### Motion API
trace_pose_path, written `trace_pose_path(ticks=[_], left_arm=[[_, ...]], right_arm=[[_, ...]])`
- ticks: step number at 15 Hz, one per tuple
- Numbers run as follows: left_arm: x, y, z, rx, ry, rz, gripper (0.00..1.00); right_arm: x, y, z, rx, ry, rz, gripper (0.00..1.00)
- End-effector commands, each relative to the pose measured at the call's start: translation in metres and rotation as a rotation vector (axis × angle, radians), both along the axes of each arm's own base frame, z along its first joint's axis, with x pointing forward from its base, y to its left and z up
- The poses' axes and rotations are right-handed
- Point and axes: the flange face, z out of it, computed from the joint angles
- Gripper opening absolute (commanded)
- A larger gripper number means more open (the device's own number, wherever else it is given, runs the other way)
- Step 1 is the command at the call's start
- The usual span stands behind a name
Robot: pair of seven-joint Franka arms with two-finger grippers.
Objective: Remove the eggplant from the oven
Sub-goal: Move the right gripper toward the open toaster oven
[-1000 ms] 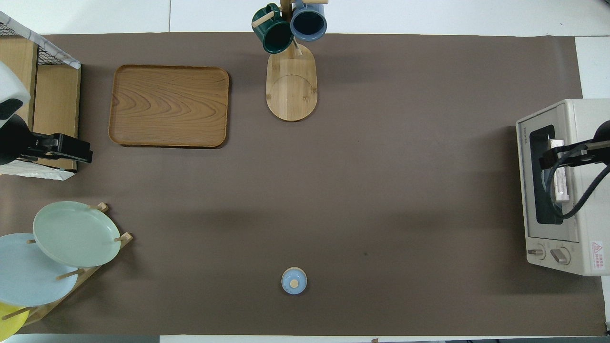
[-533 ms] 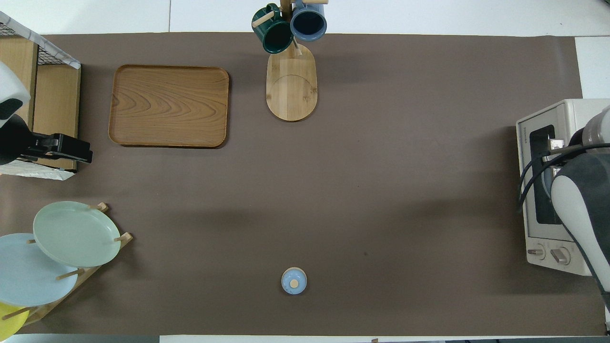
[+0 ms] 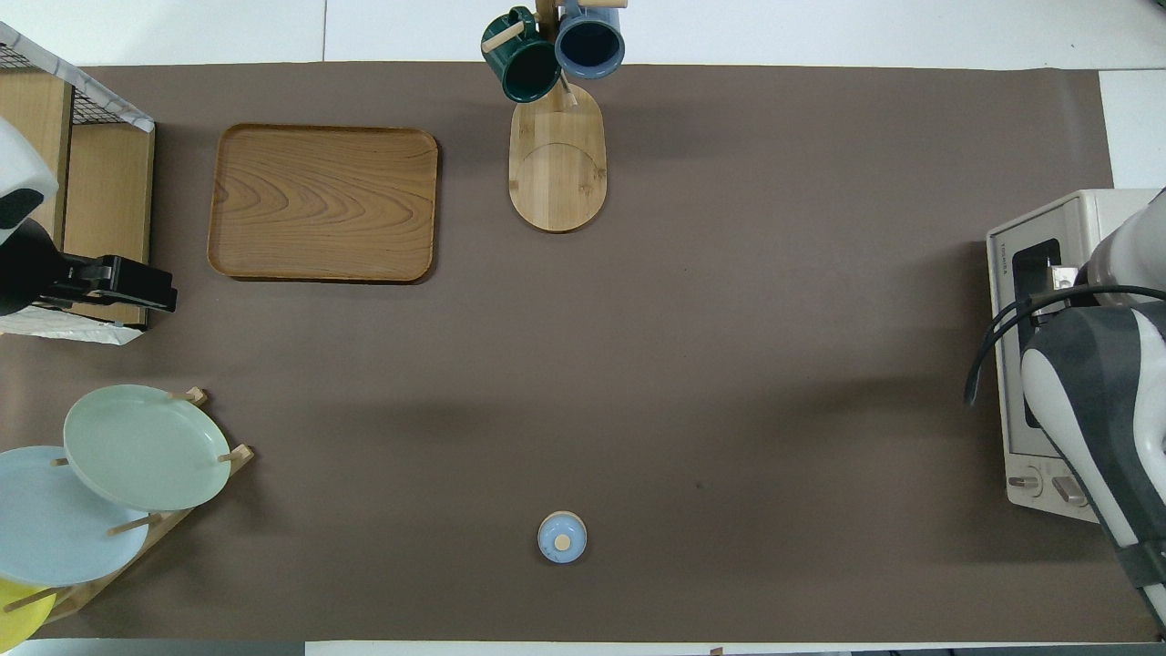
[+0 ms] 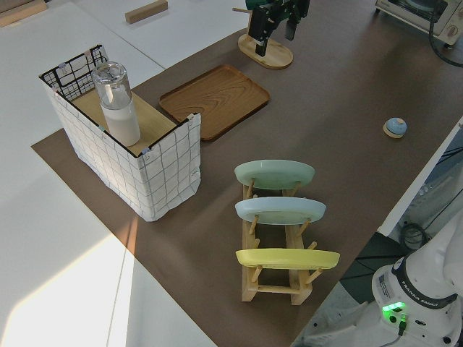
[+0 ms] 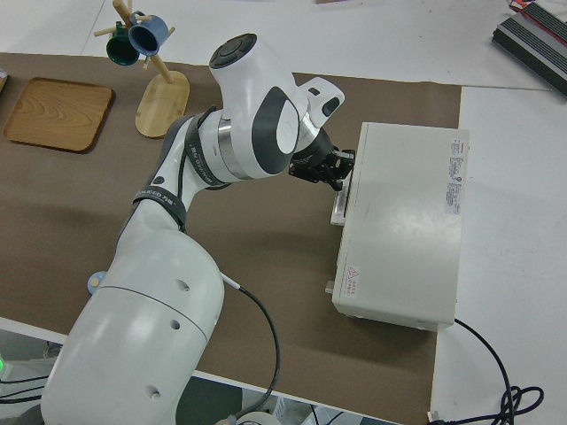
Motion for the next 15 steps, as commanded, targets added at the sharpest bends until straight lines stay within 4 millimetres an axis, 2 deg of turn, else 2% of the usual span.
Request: trace_pose_path(ticks=[1,9,15], left_arm=[[-0.005,0.004,0.002,0.021,-0.004,-0.004,1.00],[-0.005,0.004,0.002,0.021,-0.004,-0.004,1.00],[-0.005,0.004,0.002,0.021,-0.004,-0.004,1.00]], right_arm=[[-0.007,-0.004,-0.007,-0.035,-0.008,0.004,0.00],[-0.012,0.002,-0.030,-0.012,-0.012,0.021,0.00],[-0.010,0.049,-0.062,0.139,-0.070,-0.002,0.00]])
